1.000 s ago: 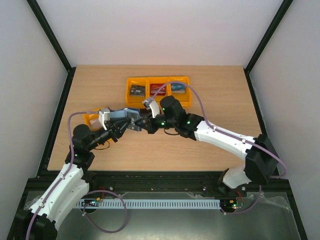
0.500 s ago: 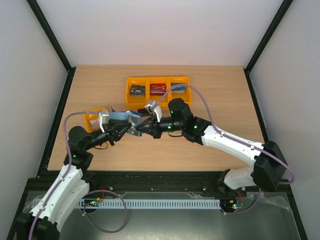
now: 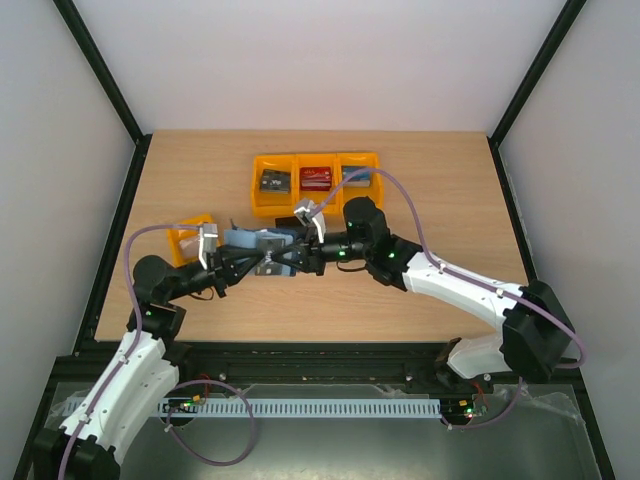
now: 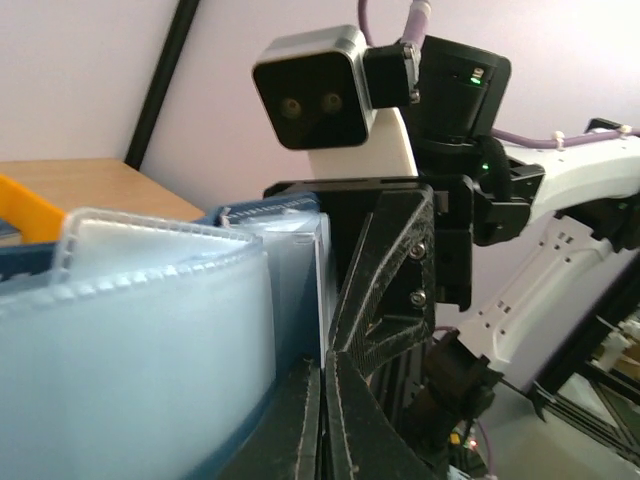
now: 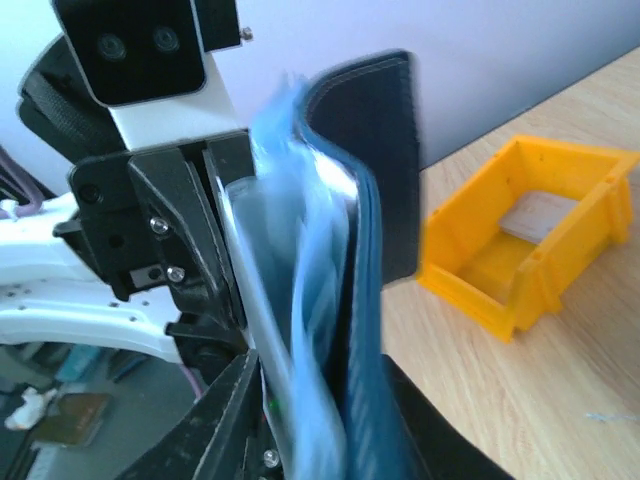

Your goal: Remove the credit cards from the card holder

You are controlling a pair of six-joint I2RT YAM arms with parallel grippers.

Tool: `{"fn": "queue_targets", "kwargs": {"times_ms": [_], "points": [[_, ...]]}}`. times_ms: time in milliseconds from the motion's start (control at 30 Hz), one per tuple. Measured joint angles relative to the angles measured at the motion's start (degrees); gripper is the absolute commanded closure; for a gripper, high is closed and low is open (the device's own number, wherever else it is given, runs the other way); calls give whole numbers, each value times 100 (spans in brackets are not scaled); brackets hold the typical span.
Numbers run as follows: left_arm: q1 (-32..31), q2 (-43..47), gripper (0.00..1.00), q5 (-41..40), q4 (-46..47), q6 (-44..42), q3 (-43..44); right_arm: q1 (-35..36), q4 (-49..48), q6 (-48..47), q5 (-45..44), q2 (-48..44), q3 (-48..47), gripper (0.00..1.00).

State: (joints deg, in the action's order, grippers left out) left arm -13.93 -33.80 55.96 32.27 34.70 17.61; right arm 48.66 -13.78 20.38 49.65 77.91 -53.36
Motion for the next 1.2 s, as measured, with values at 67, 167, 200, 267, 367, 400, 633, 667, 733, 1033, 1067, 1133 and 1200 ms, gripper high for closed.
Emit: {"fn": "queue_targets", "kwargs": {"times_ms": [67, 167, 200, 267, 367, 400, 633, 667, 733, 1033, 1067, 1133, 1200], "points": [[-13, 4, 98, 142, 33, 103, 0, -28, -179, 17, 70, -35, 85, 75], [-13, 2, 98, 197, 59, 179, 0, -79, -308, 28, 155, -125, 186, 92], [-13, 2, 98, 208, 74, 203, 0, -101, -337, 28, 212, -155, 214, 97], [7, 2, 98, 219, 85, 258, 0, -144, -369, 44, 337, -208, 258, 98], [4, -9, 98, 251, 76, 310, 0, -223, -387, 63, 553, -227, 319, 98], [7, -9, 98, 264, 70, 317, 0, -243, -382, 50, 616, -227, 323, 98], [129, -4, 98, 282, -490, -114, 50, -487, 44, -254, 741, -297, 404, 98], [214, 9, 98, 192, -643, -260, 76, -680, 138, -256, 684, -348, 479, 98], [374, 50, 98, -39, -944, -531, 129, -1117, 308, -254, 518, -402, 625, 98], [485, 105, 98, -415, -1692, -1244, 164, -1132, 1296, -433, -2, 726, 619, 98], [485, 105, 98, -431, -1744, -1281, 181, -973, 1370, -479, 94, 922, 579, 98], [485, 109, 98, -457, -1794, -1316, 199, -654, 1493, -553, 330, 1255, 483, 98], [485, 111, 98, -455, -1812, -1307, 199, -402, 1596, -629, 514, 1547, 308, 84]]}}
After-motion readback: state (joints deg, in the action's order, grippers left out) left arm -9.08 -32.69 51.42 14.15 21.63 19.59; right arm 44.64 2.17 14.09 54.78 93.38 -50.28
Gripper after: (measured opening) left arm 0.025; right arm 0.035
